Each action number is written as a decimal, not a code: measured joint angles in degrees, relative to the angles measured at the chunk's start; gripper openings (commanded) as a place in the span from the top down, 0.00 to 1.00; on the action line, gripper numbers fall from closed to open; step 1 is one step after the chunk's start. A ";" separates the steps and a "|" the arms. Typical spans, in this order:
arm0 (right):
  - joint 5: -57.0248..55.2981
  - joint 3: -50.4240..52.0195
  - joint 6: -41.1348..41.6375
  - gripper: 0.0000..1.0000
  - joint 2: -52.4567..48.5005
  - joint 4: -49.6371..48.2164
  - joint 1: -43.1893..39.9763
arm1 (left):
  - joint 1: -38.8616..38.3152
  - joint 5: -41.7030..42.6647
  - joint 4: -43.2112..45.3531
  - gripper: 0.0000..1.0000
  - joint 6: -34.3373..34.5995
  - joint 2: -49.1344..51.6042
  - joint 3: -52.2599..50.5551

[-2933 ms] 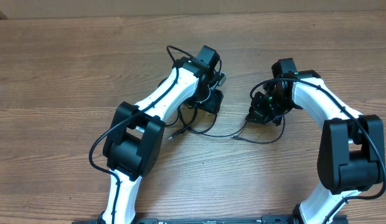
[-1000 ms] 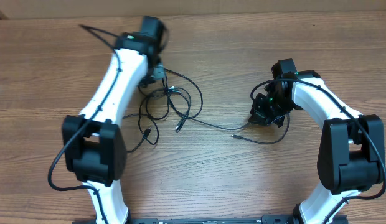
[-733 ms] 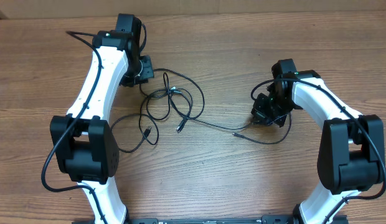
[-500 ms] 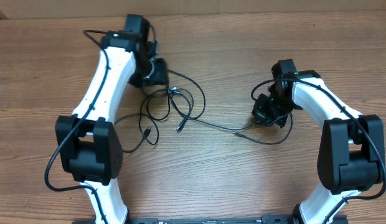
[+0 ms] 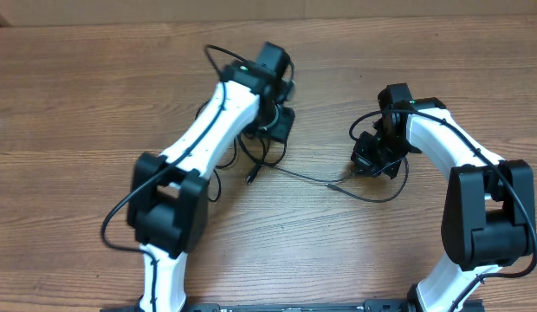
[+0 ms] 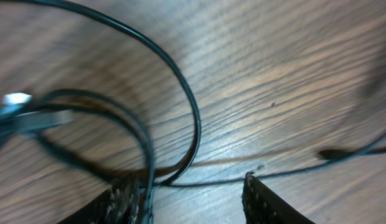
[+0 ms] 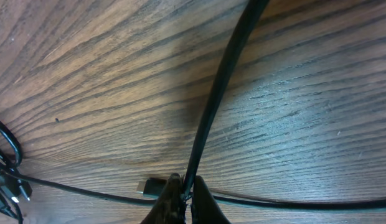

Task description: Untangle cables

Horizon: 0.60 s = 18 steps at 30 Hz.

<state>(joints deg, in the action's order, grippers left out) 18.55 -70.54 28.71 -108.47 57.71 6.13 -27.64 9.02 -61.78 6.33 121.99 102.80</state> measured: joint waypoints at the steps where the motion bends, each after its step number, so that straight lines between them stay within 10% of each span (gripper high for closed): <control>1: -0.02 0.00 0.02 0.96 0.00 -0.02 0.00 | -0.57 -0.17 -0.11 0.45 -0.90 1.11 0.00; 10: -0.15 0.00 0.02 0.96 0.00 -0.02 0.00 | -4.96 -5.90 -1.55 0.66 -7.34 9.40 0.37; 18: -0.11 0.00 0.04 0.96 0.00 -0.04 0.00 | -5.38 -14.10 -6.12 0.60 -10.78 9.81 0.39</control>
<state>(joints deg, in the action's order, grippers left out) 18.44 -70.54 28.75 -108.47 57.67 6.13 -33.01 -5.08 -67.90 -4.45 131.81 103.20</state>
